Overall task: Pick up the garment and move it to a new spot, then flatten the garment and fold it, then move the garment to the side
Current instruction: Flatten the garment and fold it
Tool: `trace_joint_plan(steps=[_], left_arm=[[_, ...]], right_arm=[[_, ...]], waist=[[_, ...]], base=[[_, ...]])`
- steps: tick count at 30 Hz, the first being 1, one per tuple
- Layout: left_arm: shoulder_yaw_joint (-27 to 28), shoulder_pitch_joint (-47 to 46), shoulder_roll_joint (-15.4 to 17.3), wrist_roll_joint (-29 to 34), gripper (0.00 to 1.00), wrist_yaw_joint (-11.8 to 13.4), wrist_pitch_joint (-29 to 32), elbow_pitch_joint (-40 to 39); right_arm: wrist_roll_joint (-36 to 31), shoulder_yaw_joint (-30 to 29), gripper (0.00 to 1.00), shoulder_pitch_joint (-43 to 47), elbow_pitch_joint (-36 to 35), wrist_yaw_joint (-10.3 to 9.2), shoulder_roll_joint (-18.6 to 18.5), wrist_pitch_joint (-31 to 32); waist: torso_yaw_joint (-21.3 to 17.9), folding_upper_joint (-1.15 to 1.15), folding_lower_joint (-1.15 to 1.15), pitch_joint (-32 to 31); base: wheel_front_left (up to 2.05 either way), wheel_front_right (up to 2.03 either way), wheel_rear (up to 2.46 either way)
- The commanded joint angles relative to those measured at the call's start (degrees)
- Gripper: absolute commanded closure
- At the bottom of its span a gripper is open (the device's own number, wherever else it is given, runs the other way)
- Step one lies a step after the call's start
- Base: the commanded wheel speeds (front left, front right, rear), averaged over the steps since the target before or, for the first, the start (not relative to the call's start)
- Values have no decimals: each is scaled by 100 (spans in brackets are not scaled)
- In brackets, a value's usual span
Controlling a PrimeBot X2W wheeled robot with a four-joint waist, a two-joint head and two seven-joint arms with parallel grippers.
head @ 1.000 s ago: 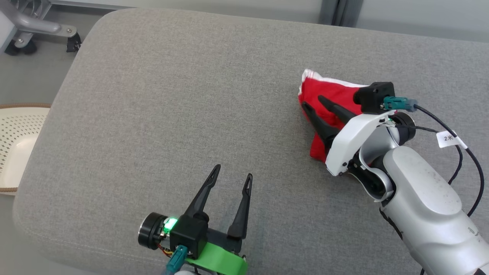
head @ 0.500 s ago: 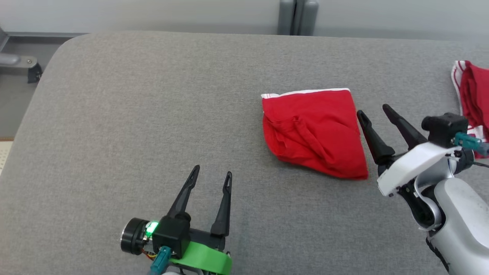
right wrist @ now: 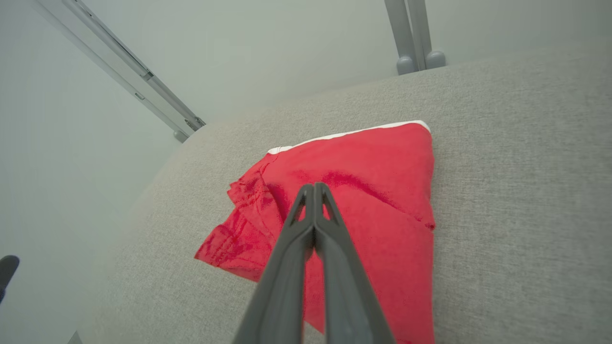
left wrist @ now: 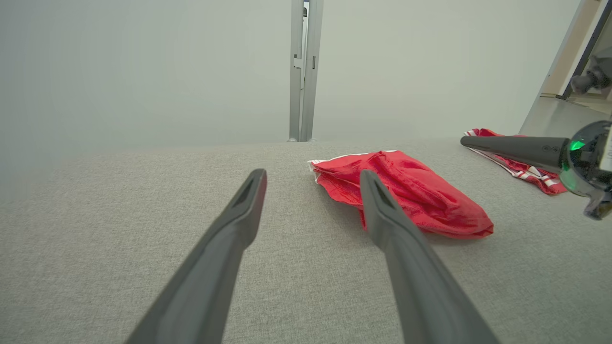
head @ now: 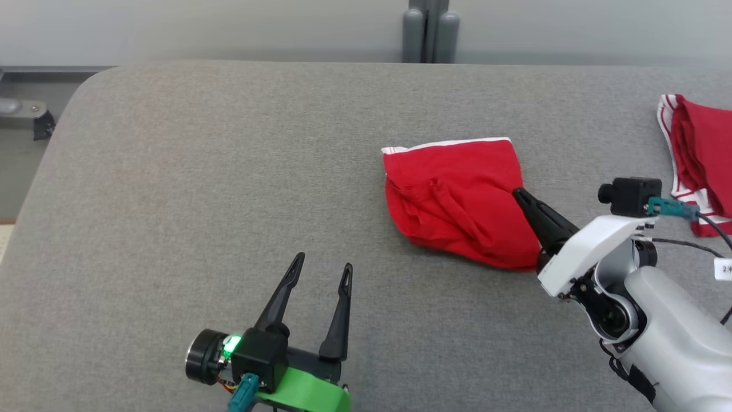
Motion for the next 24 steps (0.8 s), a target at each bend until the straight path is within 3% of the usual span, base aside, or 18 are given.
trace_joint_plan(steps=[1, 5, 12, 20, 24], left_arm=[[-43, -67, 14, -48, 0, 11, -18, 3], [-187, -96, 14, -133, 0, 70, -17, 9], [-330, -163, 14, -244, 0, 134, -17, 42], [-309, -69, 14, -223, 0, 153, -17, 123], [-212, 41, 15, -134, 0, 125, -17, 158]], right_arm=[[328, 105, 100, -188, 79, 2, -78, 223], [1057, 413, 100, -511, 319, 3, -268, 823], [1460, 964, 100, -840, 810, 2, -526, 1203], [1913, 1901, 100, -459, 296, 2, -348, 1304], [1927, 2155, 100, -224, -43, 2, -408, 773]], waist=[[433, 0, 0, 138], [773, 0, 0, 212], [1120, 0, 0, 286], [995, 0, 0, 79], [768, 0, 0, -134]], base=[[0, 0, 0], [0, 0, 0], [0, 0, 0], [0, 0, 0], [0, 0, 0]])
